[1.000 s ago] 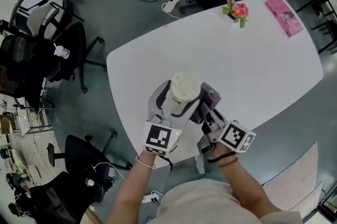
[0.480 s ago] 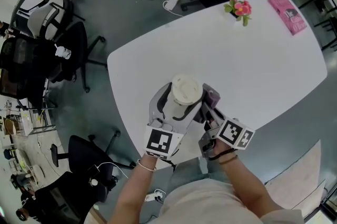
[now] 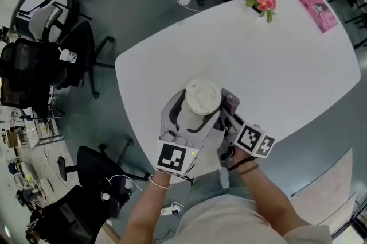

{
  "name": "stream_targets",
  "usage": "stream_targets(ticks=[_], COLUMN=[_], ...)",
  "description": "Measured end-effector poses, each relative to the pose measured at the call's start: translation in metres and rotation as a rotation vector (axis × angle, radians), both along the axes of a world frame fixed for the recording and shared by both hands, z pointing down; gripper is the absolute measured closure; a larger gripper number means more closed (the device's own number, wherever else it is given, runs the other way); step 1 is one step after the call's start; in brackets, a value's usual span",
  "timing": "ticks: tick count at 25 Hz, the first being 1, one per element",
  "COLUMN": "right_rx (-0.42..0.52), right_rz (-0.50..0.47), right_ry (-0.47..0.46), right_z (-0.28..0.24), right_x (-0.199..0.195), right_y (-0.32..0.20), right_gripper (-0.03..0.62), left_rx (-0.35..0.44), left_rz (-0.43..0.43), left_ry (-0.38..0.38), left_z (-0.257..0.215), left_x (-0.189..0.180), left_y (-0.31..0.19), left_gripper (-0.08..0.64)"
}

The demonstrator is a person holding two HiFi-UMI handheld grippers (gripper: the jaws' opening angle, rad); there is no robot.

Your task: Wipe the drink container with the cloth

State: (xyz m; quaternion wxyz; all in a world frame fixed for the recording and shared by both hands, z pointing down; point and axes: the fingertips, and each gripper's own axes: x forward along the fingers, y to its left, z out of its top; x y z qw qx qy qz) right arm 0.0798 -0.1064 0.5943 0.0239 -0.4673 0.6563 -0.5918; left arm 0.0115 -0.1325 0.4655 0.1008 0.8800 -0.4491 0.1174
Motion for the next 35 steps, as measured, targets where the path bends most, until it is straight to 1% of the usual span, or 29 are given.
stream_targets(ticks=[5, 12, 20, 23, 27, 29, 33, 35], right_rx=[-0.009, 0.0, -0.035, -0.037, -0.038, -0.035, -0.006, 0.017], right_rz=[0.004, -0.02, -0.048, -0.055, -0.062, -0.076, -0.134, -0.176], right_ry=[0.046, 0.156, 0.216, 0.199, 0.118, 0.094, 0.082, 0.087], right_z=[0.009, 0.014, 0.014, 0.006, -0.011, -0.02, -0.04, -0.051], right_x=[0.002, 0.001, 0.004, 0.01, 0.022, 0.029, 0.041, 0.045], right_y=[0.0, -0.001, 0.001, 0.003, 0.007, 0.008, 0.004, -0.001], right_gripper=[0.52, 0.52, 0.518, 0.519, 0.52, 0.52, 0.519, 0.52], left_rx=[-0.003, -0.008, -0.005, -0.001, 0.001, 0.006, 0.06, 0.07], left_rz=[0.001, 0.003, 0.005, 0.002, -0.004, -0.002, 0.02, 0.022], left_ry=[-0.007, -0.015, -0.011, -0.007, 0.003, 0.008, 0.006, 0.006], left_z=[0.002, 0.002, 0.005, 0.005, 0.005, 0.005, 0.004, 0.004], left_x=[0.0, 0.0, 0.0, 0.0, 0.0, 0.001, 0.002, 0.003], left_y=[0.0, 0.0, 0.0, 0.0, 0.0, 0.0, -0.002, -0.003], left_gripper=[0.166, 0.166, 0.166, 0.166, 0.166, 0.166, 0.166, 0.166])
